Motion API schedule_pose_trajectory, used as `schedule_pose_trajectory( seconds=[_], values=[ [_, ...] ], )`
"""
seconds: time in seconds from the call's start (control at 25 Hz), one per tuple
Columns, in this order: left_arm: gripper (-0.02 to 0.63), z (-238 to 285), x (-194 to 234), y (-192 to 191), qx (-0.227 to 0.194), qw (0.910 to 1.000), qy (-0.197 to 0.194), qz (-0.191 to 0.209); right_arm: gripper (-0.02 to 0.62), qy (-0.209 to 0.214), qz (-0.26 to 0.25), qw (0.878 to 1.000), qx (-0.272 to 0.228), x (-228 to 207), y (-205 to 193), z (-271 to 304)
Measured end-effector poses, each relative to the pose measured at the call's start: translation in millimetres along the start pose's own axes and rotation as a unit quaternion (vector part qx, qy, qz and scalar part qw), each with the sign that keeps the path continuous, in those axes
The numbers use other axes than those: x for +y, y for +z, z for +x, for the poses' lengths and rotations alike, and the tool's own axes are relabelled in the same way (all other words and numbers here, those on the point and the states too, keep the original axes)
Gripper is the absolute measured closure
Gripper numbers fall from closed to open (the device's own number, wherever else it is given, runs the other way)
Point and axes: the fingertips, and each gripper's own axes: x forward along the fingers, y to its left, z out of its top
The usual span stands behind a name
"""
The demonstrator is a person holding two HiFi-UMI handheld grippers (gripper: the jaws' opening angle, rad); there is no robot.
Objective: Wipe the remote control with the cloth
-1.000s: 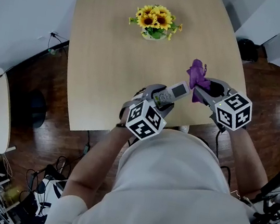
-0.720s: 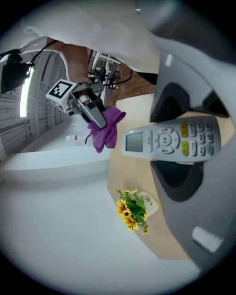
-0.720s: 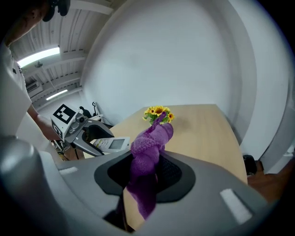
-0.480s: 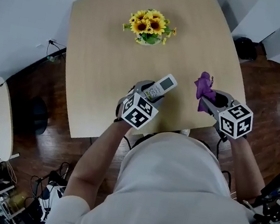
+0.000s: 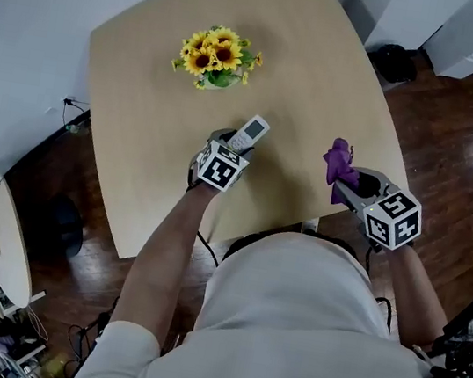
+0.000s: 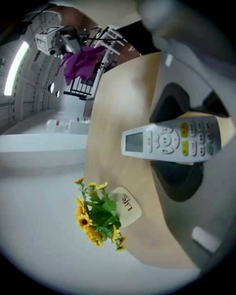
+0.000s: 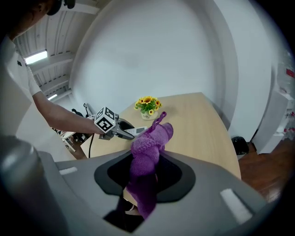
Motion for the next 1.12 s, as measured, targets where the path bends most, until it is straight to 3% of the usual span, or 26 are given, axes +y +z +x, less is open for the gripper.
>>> schedule_pose_trajectory(
  seconds=[0.56, 0.8, 1.12],
  values=[
    [0.327, 26, 3, -15, 0.008, 0.9999, -0.006, -0.006, 0.472, -0.032, 0.030, 0.999, 0.005, -18, -11, -27],
    [0.310, 20, -2, -12, 0.008, 0.9992, -0.032, -0.025, 0.472, -0.027, 0.029, 0.999, 0.004, -14, -9, -24],
    [0.259, 11, 4, -9, -0.005, 1.0000, -0.003, 0.001, 0.472, -0.018, 0.021, 1.000, 0.003, -13, -6, -26]
  ],
)
